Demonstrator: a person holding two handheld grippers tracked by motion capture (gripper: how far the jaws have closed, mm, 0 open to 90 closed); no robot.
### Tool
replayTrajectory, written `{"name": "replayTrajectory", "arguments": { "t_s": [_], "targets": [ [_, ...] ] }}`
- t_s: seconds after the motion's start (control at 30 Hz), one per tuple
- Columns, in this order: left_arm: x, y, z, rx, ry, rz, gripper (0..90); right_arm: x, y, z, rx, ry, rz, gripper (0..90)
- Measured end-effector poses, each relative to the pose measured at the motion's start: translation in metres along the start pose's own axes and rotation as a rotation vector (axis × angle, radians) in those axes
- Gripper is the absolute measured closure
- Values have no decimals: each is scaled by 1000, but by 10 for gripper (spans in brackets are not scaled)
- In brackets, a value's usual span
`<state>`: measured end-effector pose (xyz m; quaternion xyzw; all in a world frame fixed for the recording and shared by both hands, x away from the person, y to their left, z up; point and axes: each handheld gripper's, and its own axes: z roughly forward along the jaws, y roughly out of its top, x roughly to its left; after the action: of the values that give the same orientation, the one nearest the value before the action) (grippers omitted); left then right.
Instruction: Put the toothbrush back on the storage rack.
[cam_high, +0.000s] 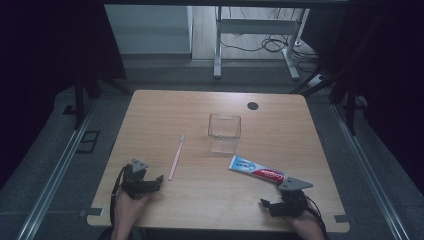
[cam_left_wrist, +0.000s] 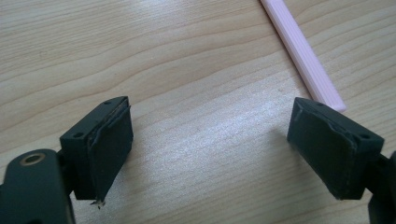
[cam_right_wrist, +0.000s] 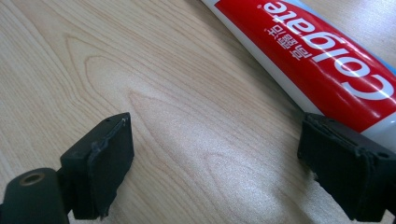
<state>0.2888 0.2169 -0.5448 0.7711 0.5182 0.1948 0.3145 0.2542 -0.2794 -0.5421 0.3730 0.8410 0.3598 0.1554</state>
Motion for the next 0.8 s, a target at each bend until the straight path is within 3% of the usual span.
{"name": "replayTrajectory", "arguments": {
  "t_s": [0.8],
  "targets": [
    [-1, -1, -1, -9, -3, 5, 173, 0, 0, 0, 1, 2, -3, 104]
  ]
}}
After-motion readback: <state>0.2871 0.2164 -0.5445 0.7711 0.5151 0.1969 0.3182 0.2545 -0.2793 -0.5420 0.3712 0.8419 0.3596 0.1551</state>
